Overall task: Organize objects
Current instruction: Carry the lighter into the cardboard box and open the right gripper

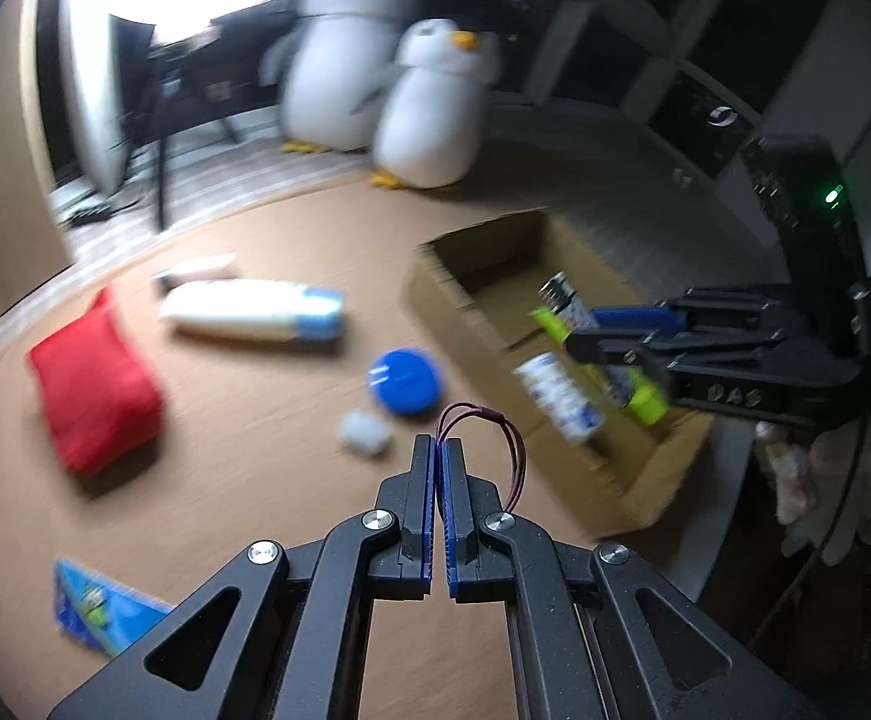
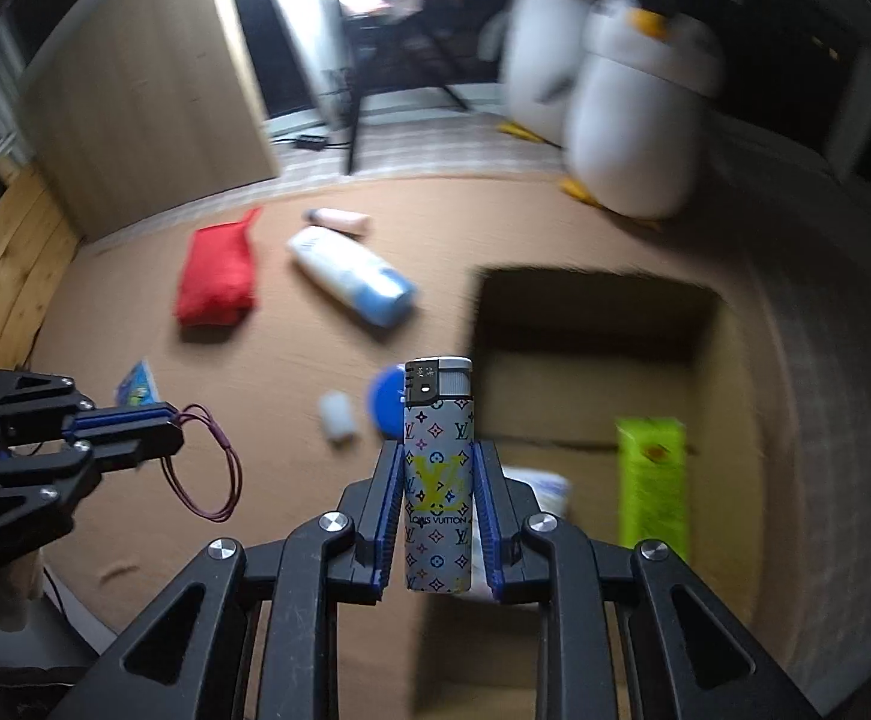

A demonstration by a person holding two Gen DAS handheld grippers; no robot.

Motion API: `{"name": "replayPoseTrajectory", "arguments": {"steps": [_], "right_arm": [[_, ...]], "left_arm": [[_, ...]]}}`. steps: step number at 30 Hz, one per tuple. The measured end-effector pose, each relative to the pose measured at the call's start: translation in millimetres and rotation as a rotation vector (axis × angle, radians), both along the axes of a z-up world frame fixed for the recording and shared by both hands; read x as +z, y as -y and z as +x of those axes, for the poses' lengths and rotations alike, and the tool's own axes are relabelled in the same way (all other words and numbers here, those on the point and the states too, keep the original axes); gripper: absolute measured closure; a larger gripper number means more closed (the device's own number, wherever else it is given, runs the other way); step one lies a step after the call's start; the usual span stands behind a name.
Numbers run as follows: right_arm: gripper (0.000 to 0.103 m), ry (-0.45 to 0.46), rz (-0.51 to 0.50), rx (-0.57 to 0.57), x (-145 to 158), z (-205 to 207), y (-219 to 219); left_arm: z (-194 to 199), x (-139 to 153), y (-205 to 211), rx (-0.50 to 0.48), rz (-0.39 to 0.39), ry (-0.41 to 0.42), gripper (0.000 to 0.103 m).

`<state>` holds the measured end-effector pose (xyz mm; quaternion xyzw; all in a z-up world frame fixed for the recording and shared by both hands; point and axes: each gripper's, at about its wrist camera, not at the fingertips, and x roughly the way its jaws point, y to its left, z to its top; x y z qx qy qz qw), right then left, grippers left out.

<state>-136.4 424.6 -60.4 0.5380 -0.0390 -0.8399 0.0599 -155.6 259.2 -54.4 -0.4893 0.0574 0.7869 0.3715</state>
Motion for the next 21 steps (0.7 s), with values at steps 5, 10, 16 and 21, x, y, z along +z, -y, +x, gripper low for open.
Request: {"name": "replayPoseTrajectory", "arguments": {"steps": [5,10,16,21], "right_arm": [[0.082,0.018,0.008,-0.081,-6,18,-41],[0.082,0.026,0.009,-0.136,-11,32,-72],[0.082,0.029,0.003,-0.166,-14,39,-88],[0.082,0.03,0.013,-0.168,-14,41,-90]], "left_arm": [[9,1,-62,-0.086,0.03,0.013,0.101],[19,-8,-107,-0.144,0.026,0.036,0.101],[30,-15,-136,-0.179,0.013,0.042,0.101],[30,-21,-142,-0.181,0.016,0.099,0.101]]}}
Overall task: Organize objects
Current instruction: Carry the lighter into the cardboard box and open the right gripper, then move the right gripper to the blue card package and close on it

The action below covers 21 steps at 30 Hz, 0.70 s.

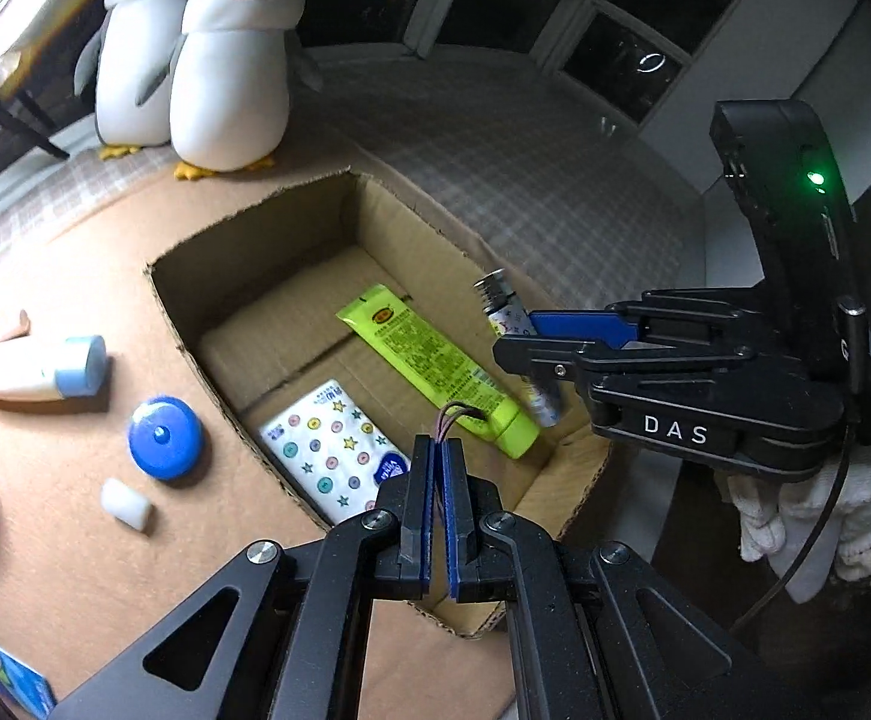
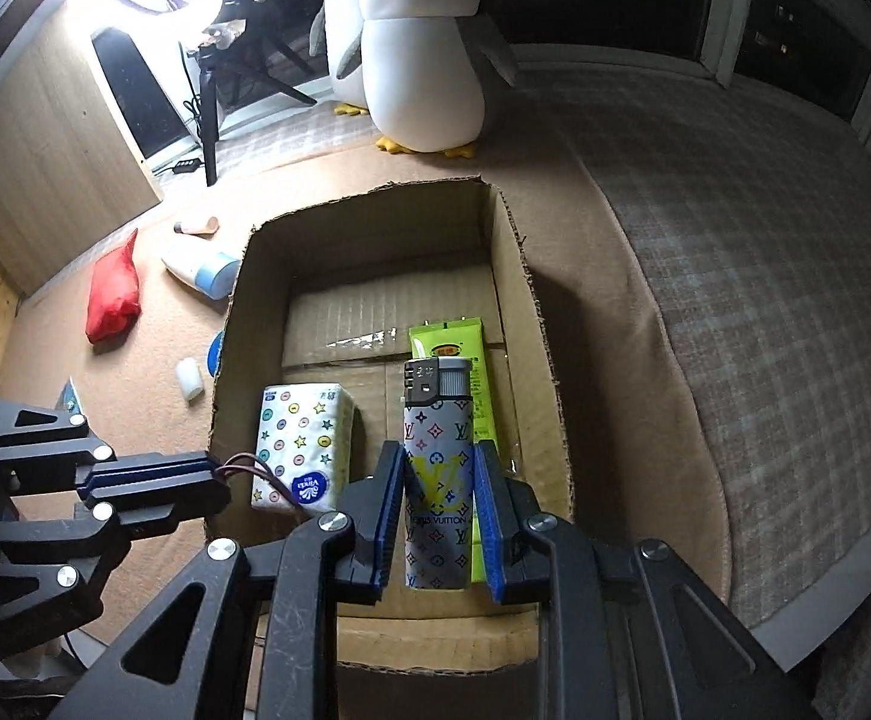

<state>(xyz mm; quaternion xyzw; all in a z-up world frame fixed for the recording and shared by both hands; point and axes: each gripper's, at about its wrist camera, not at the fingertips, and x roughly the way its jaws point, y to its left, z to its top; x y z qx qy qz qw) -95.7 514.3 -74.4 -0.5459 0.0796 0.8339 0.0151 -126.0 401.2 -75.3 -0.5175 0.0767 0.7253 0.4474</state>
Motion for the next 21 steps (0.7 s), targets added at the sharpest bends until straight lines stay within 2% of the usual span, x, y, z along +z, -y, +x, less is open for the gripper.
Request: {"name": "replayPoseTrajectory", "arguments": {"steps": [2,11,17,21], "right_arm": [[0.077,-0.001,-0.001,-0.006,1,0,0],[0.076,-0.016,-0.024,0.013,6,-5,15],[0.076,-0.034,-0.062,0.074,12,-17,50],[0.076,-0.042,-0.09,0.134,14,-30,84]], "left_arm": [[0,-1,2,0.005,-0.001,0.001,0.1],[-3,4,39,0.08,0.001,-0.015,0.1],[-8,13,93,0.179,0.006,-0.032,0.1],[-12,17,146,0.282,0.003,-0.041,0.1]]}}
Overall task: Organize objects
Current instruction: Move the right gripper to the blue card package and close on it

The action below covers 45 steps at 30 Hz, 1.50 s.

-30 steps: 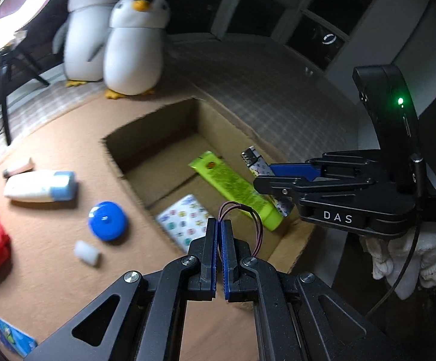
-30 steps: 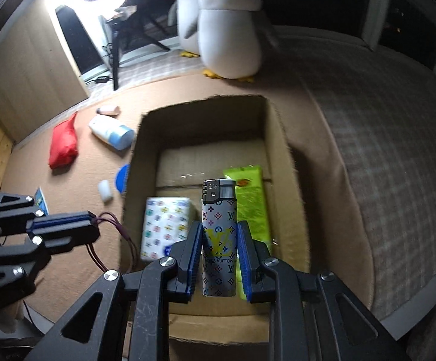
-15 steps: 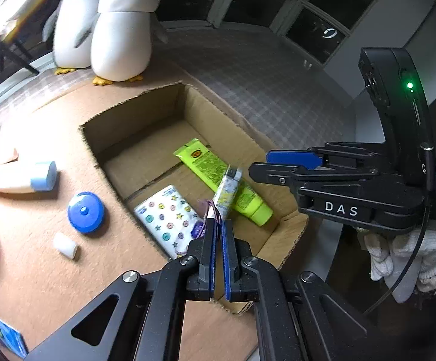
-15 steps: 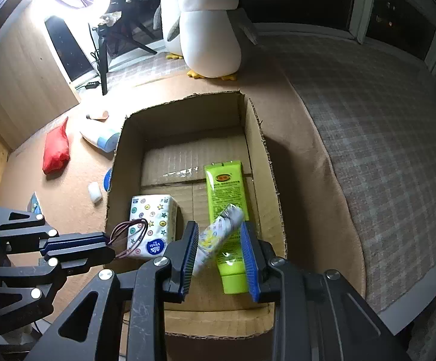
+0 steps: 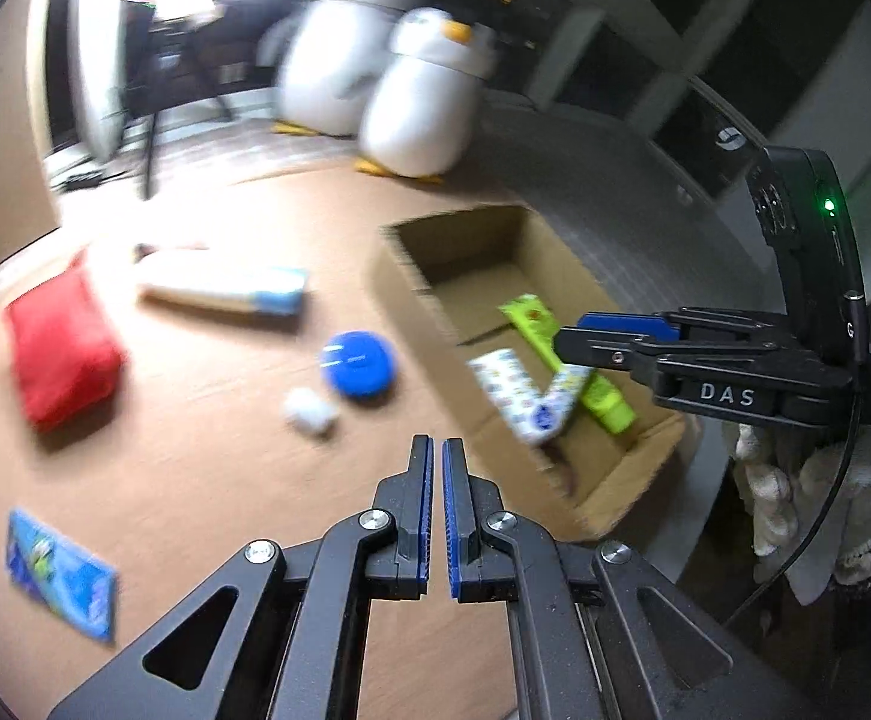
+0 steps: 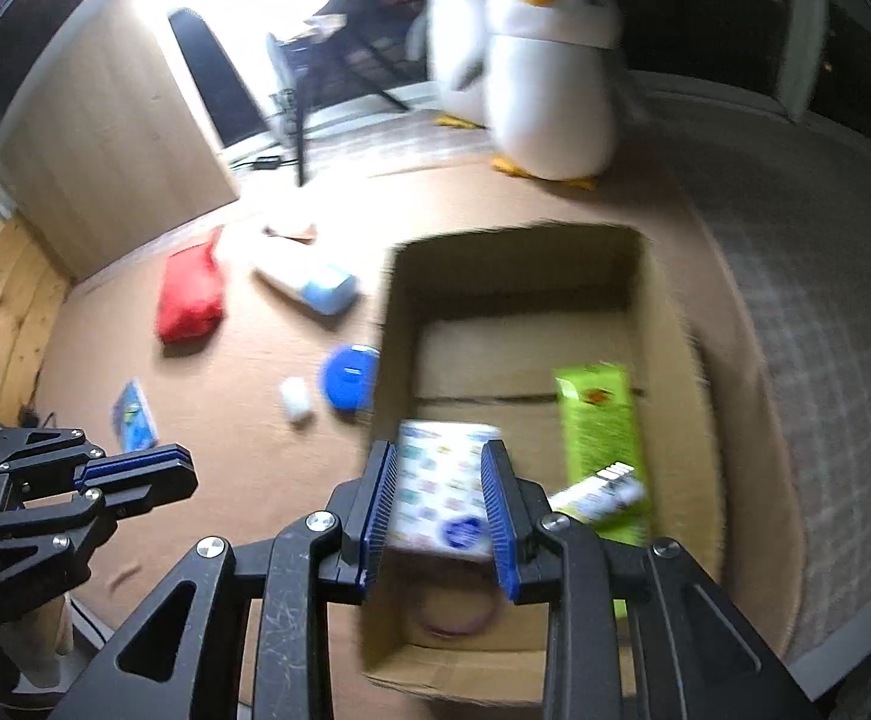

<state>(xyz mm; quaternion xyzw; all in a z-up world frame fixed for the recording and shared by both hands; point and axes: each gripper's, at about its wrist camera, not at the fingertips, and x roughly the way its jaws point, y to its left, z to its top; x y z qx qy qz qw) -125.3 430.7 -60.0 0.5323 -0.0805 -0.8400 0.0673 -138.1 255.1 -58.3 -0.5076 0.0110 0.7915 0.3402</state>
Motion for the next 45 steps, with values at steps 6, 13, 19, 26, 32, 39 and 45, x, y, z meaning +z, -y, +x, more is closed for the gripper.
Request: {"name": "replayPoseTrajectory", "arguments": {"steps": [6,13,19,26,32,39,45], "right_arm": [[0.074,0.0,-0.057,0.118,-1,-23,62],[0.059,0.018,-0.066,0.312,-12,-43,152],[0.051,0.084,-0.09,0.422,-38,-61,220],[0.05,0.171,-0.097,0.491,-70,-75,273],[0.05,0.234,-0.149,0.471,-91,-90,292],[0.05,0.265,-0.122,0.481,-108,-93,313],[0.05,0.267,-0.117,0.49,-109,-89,319]], "left_arm": [[-1,-3,85,0.157,-0.011,0.006,0.1],[3,-39,193,0.374,-0.042,0.084,0.078],[10,-73,245,0.471,-0.061,0.149,0.057],[8,-97,260,0.523,-0.031,0.197,0.046],[-1,-107,259,0.537,0.013,0.225,0.046],[-12,-118,253,0.537,0.039,0.248,0.047],[-19,-126,247,0.532,0.069,0.251,0.048]]}}
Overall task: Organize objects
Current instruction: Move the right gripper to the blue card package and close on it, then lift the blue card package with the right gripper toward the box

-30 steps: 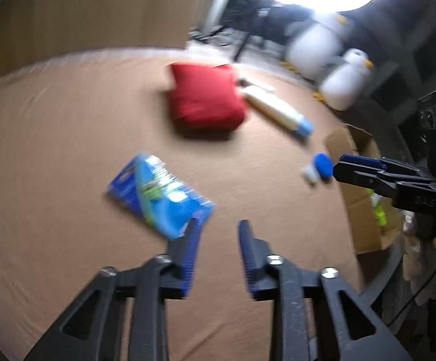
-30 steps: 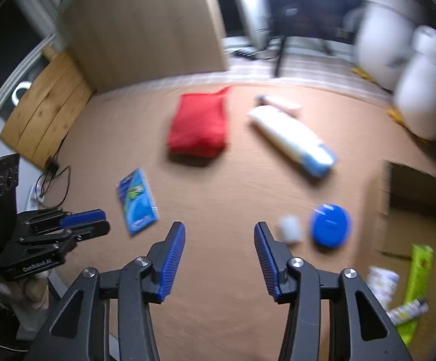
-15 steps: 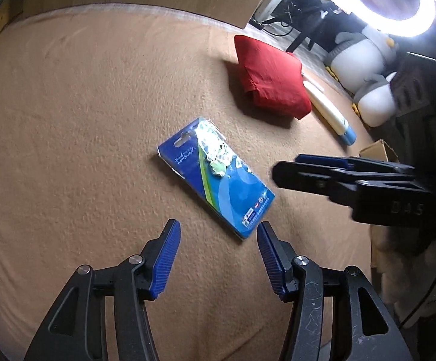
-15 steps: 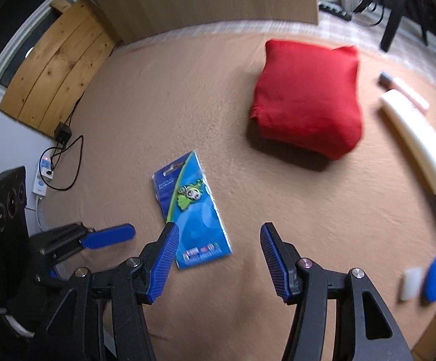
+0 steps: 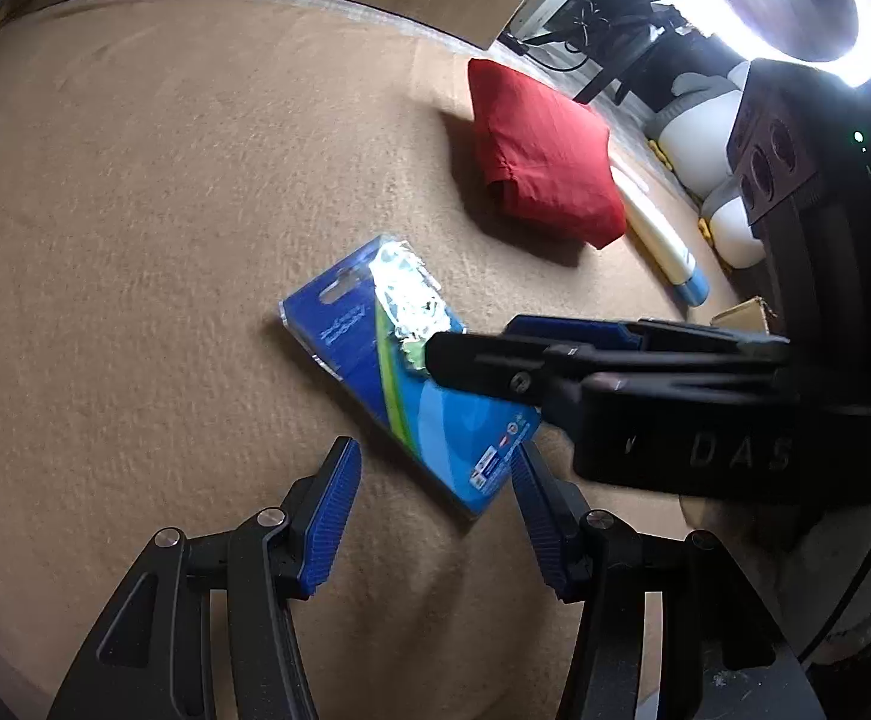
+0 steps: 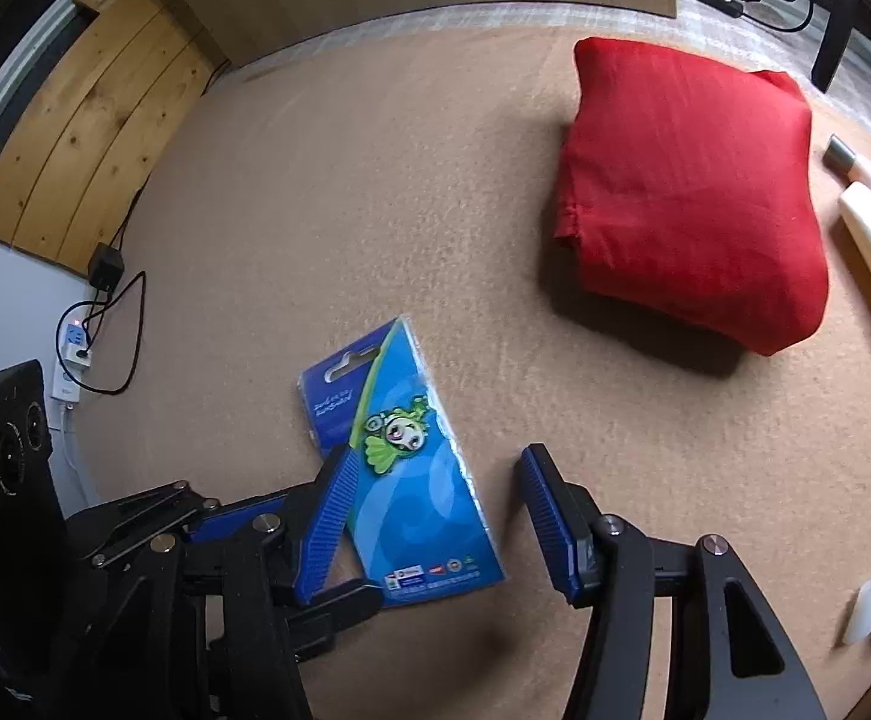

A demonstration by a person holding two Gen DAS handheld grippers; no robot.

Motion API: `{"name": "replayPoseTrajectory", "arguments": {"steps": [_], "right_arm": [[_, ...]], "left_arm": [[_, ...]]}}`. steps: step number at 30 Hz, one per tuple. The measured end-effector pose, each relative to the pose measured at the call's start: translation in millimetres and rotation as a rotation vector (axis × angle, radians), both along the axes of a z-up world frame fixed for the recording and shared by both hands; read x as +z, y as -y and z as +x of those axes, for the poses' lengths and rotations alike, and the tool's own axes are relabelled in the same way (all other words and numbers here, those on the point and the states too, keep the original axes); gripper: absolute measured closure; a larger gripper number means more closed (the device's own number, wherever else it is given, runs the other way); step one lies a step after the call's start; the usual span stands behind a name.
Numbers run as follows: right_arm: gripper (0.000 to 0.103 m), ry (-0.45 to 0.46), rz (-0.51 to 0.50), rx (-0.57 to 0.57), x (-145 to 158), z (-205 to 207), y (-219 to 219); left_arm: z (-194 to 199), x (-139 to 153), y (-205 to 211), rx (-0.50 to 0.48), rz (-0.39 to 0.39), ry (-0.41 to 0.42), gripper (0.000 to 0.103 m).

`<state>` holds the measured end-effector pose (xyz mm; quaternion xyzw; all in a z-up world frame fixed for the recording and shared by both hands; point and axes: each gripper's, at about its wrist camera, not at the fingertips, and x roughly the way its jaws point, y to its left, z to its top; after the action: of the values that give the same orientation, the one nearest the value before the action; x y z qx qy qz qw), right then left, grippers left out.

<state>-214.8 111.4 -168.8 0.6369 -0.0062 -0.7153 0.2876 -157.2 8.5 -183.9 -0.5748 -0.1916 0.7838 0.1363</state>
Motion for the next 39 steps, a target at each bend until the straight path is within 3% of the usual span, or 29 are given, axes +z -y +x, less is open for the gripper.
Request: {"name": "replayPoseTrajectory", "arguments": {"steps": [3,5,11,29,39], "right_arm": [[0.052,0.001,0.001,0.004,0,3,1],[0.063,0.008,-0.001,0.01,-1,4,3],[0.07,0.005,-0.002,-0.005,-1,10,0],[0.072,-0.046,-0.057,-0.112,32,33,-53],[0.072,-0.116,-0.065,-0.237,65,42,-128]], "left_arm": [[-2,-1,-4,-0.004,0.008,-0.008,0.052],[-3,-3,-7,-0.01,0.007,-0.007,0.059],[-4,-1,-12,-0.013,-0.014,-0.019,0.064],[-3,32,-48,-0.091,-0.034,-0.093,0.066],[-10,62,-121,-0.221,-0.027,-0.161,0.066]]}}
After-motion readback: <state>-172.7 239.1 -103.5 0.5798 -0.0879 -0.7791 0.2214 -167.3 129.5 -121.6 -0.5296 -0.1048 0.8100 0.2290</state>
